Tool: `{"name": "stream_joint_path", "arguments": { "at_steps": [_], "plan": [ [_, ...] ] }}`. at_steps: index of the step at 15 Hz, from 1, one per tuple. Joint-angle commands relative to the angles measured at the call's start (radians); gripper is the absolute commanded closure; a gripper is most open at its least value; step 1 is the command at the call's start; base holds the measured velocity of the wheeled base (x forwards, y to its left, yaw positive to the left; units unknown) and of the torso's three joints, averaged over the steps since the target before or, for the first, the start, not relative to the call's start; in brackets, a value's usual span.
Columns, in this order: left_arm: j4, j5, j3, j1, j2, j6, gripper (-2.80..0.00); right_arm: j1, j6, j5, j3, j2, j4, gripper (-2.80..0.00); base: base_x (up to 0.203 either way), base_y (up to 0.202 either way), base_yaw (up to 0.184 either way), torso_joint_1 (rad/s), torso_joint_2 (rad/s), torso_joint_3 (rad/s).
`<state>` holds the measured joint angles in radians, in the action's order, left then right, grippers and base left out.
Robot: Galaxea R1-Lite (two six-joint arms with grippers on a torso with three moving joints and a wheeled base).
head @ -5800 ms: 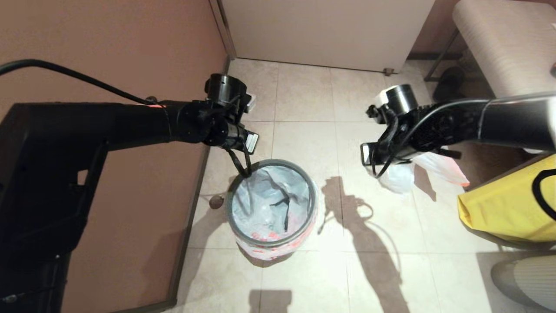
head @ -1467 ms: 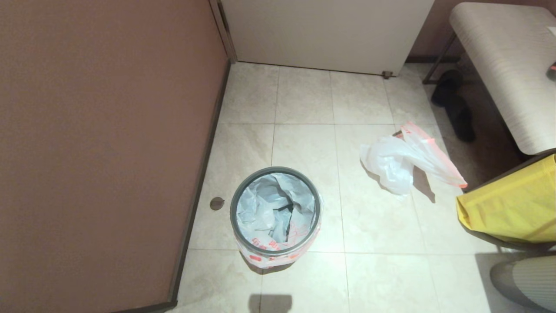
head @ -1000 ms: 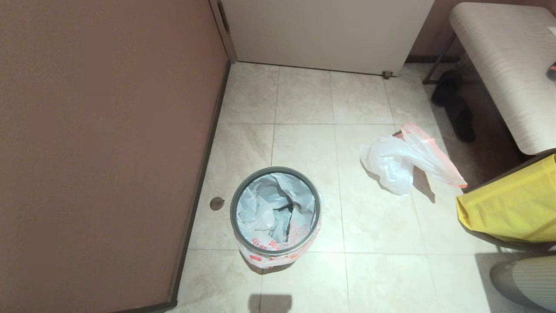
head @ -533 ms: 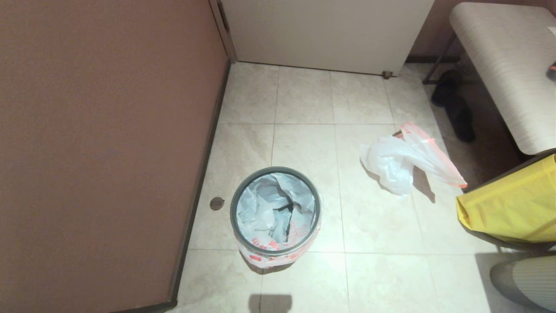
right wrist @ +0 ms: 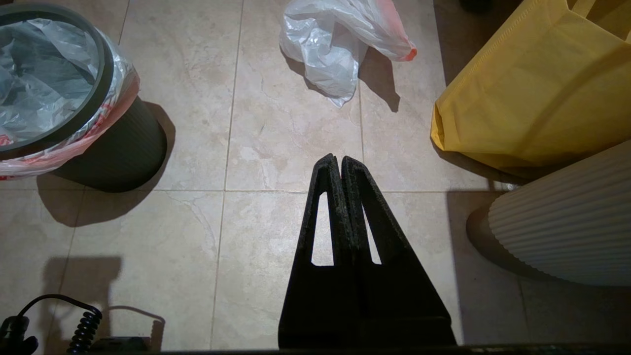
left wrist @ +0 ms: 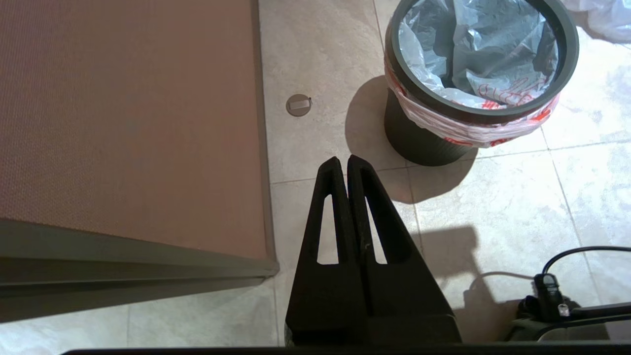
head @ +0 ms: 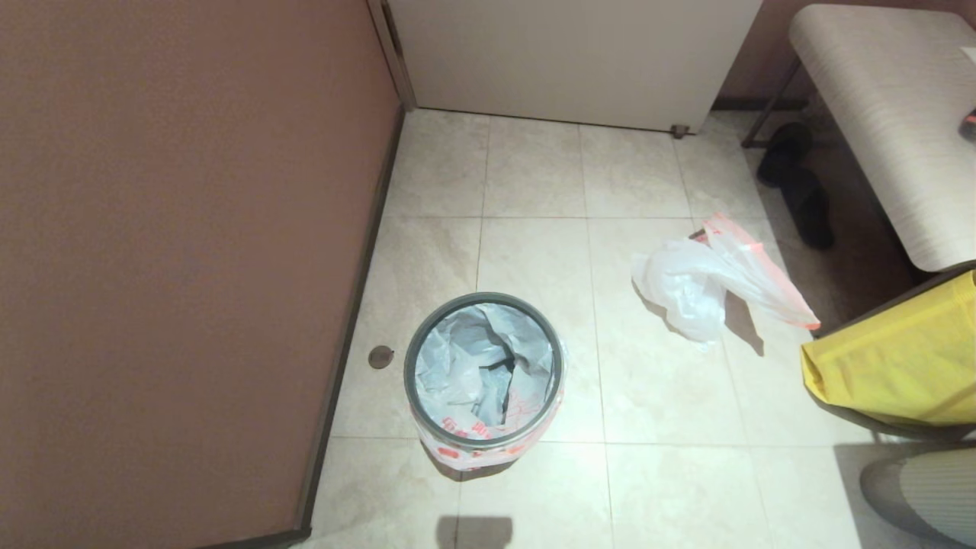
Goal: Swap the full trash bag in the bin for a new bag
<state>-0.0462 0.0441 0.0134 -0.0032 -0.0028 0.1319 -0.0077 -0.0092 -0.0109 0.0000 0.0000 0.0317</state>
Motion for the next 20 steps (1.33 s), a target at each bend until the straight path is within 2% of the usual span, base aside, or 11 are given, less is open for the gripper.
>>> {"name": "stream_joint_path", "arguments": {
  "at_steps": [1,20],
  "plan": [
    [0.000,-0.007,-0.001,0.000,0.003,-0.035,0.00,0.000,-0.002,0.000,0.000,0.002,0.001,0.00,0.000,0.000,0.000,0.000,0.00,0.000],
    [0.000,-0.009,-0.001,0.000,0.003,-0.038,0.00,0.000,-0.017,0.008,0.000,0.002,0.001,0.00,0.000,0.000,0.000,0.000,0.00,0.000]
  ]
}}
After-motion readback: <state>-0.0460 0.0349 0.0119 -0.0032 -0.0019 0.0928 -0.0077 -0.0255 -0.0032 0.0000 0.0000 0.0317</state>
